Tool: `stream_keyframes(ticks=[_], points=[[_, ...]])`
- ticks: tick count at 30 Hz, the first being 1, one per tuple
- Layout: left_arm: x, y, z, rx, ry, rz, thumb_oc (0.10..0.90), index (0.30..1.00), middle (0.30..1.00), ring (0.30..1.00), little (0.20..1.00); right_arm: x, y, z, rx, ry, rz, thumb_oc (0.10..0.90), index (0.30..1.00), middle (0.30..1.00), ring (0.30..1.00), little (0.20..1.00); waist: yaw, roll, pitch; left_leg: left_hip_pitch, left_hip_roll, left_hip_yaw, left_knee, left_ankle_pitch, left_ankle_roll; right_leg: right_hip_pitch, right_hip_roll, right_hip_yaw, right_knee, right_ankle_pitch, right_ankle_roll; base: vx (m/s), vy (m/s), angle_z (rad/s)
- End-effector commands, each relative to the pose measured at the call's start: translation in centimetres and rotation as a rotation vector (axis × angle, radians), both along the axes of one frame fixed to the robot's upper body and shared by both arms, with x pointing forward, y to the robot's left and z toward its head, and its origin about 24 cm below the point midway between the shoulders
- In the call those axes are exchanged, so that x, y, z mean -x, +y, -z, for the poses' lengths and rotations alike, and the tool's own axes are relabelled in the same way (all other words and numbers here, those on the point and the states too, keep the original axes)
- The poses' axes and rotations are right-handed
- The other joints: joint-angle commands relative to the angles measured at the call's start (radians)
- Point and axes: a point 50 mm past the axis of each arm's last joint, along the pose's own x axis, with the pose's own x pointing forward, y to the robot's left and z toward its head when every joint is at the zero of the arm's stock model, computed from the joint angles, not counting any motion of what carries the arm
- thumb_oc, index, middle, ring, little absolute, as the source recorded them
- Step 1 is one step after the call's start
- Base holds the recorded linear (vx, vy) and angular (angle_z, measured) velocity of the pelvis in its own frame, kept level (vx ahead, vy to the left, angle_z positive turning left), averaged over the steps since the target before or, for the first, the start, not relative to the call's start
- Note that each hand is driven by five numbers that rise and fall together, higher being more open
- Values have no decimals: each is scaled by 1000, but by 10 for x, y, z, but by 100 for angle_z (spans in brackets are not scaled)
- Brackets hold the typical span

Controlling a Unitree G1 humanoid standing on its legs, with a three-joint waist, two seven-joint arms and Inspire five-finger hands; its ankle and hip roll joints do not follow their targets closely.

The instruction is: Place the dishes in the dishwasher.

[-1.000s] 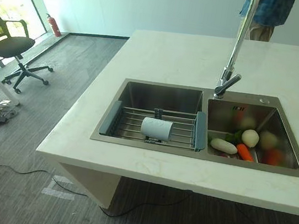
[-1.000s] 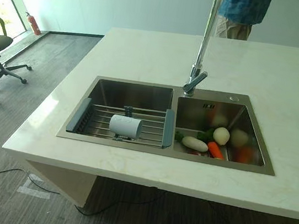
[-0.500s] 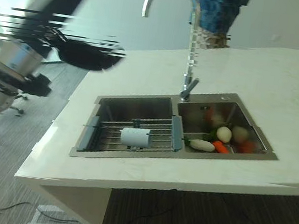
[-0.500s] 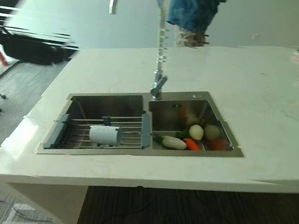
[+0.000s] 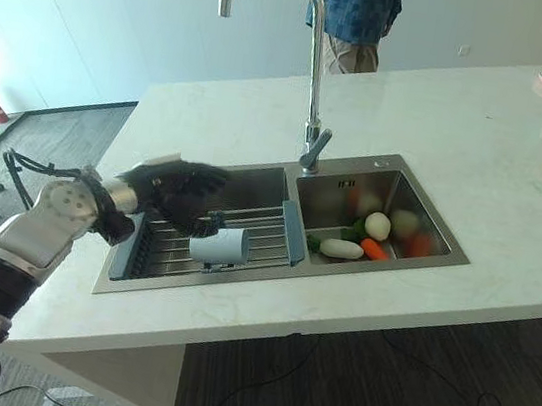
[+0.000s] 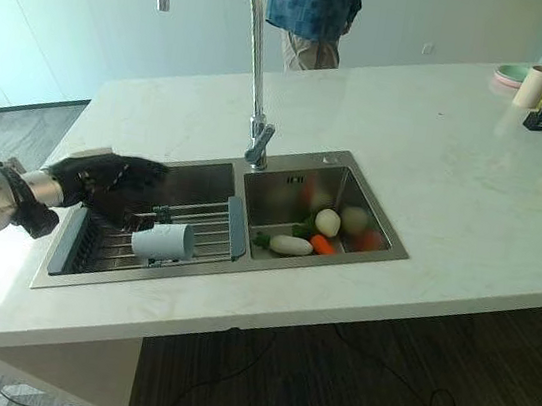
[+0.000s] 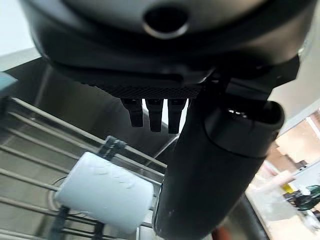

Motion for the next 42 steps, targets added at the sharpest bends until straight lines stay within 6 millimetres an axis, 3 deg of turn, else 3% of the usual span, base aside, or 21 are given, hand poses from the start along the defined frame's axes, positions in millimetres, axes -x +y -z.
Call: stream_keyframes(ticks=[1, 10, 16, 30, 42], points=[[0, 14, -105, -121, -314, -10, 800, 900, 900, 900, 900, -37, -1, -6, 10, -161, 5, 800, 900, 900, 900, 900, -30, 9, 8, -15, 16, -32, 120, -217, 37, 131, -46, 33, -71, -137, 122, 0, 0, 0], [3, 25, -137, -435, -454, -39, 800, 900, 900, 900, 900, -42, -6, -10, 33, -156, -52, 800, 900, 900, 900, 900, -46, 13, 8, -14, 11, -20, 120, -219, 39, 124, -49, 42, -71, -128, 129, 5, 5, -2], [7, 27, -151, -517, -508, -34, 800, 900, 900, 900, 900, -34, -11, -12, 66, -150, -73, 800, 900, 900, 900, 900, -64, 4, 10, -18, 13, -4, 120, -225, 39, 111, -50, 51, -71, -119, 136, 22, -17, -1], [-4, 19, -118, -496, -240, 56, 800, 900, 900, 900, 900, -30, -22, -17, 102, -159, -102, 800, 900, 900, 900, 900, -97, 7, 20, -32, 17, 18, 120, -221, 36, 76, -46, 71, -71, -104, 145, 11, 7, -6], [-5, 24, -105, -512, -229, 0, 800, 900, 900, 900, 900, -32, -29, -21, 137, -169, -127, 800, 900, 900, 900, 900, -93, -3, 37, -44, 23, 21, 120, -210, 34, 63, -49, 60, -71, -99, 144, -2, 2, 0]])
